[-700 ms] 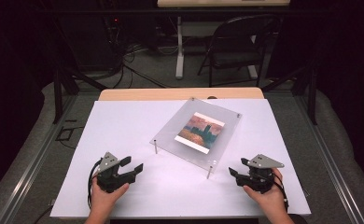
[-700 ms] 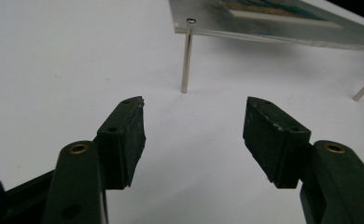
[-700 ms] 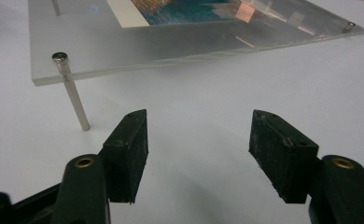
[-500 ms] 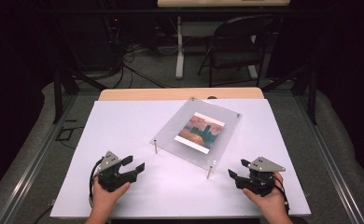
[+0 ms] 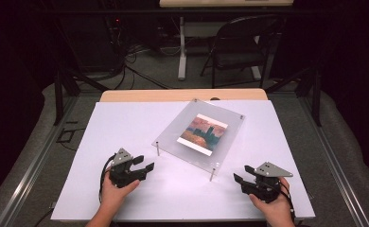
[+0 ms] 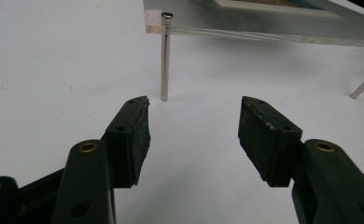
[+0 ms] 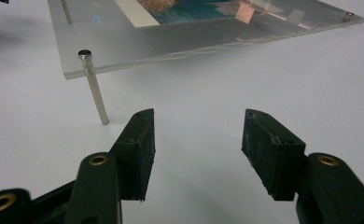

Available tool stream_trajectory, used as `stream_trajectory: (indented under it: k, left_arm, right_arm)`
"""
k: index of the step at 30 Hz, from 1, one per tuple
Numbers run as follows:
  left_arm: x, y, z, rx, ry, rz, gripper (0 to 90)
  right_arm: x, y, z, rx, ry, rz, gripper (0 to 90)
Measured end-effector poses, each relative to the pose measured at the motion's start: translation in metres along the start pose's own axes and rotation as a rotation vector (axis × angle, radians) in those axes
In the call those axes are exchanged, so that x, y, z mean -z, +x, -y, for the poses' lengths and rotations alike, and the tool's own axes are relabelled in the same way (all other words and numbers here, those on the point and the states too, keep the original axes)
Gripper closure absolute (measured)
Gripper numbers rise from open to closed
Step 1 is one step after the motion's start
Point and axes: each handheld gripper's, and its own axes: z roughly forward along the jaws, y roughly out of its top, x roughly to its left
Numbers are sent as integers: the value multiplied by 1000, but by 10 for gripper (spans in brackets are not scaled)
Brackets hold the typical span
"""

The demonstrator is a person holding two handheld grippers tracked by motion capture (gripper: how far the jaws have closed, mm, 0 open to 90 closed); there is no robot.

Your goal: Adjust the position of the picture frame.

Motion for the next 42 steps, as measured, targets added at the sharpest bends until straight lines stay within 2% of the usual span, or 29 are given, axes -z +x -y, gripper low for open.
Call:
stream_trajectory:
  k: [4, 6, 7, 9, 12, 13, 21, 23, 28, 30, 38, 42]
  left_arm:
    - [-9, 0, -5, -24, 19, -13, 461]
    - [-13, 1, -9, -15, 18, -2, 487]
    - [-15, 1, -11, -7, 17, 9, 509]
    - [-21, 2, -13, -11, 23, 13, 533]
    - [-31, 4, -17, -16, 47, 10, 555]
    - [-33, 5, -18, -10, 54, 15, 582]
    - [-52, 13, -26, 9, 63, -10, 642]
    - [-54, 15, -27, -2, 66, -22, 664]
    - [-61, 21, -27, 19, 60, -27, 721]
    - [-63, 22, -27, 27, 56, -17, 721]
    - [-66, 21, -27, 16, 58, -6, 772]
    - [-67, 20, -27, -6, 58, -8, 810]
  right_arm:
    - [0, 4, -1, 3, -12, 3, 442]
    - [0, 7, -2, 22, -9, 6, 446]
    - [0, 10, -2, 26, -7, -3, 508]
    - [0, 12, -3, 24, -4, -30, 536]
    - [-1, 13, -3, 40, -1, -27, 558]
    - [0, 13, -3, 37, -5, -42, 591]
    - [1, 11, -3, 26, -9, -41, 617]
    - [1, 10, -3, 24, -6, -40, 618]
    - [1, 10, -3, 22, -9, -39, 634]
    - [1, 10, -3, 20, -8, -42, 638]
    - [-1, 11, -2, 20, -3, -53, 649]
    - [-1, 10, -2, 14, 3, -54, 649]
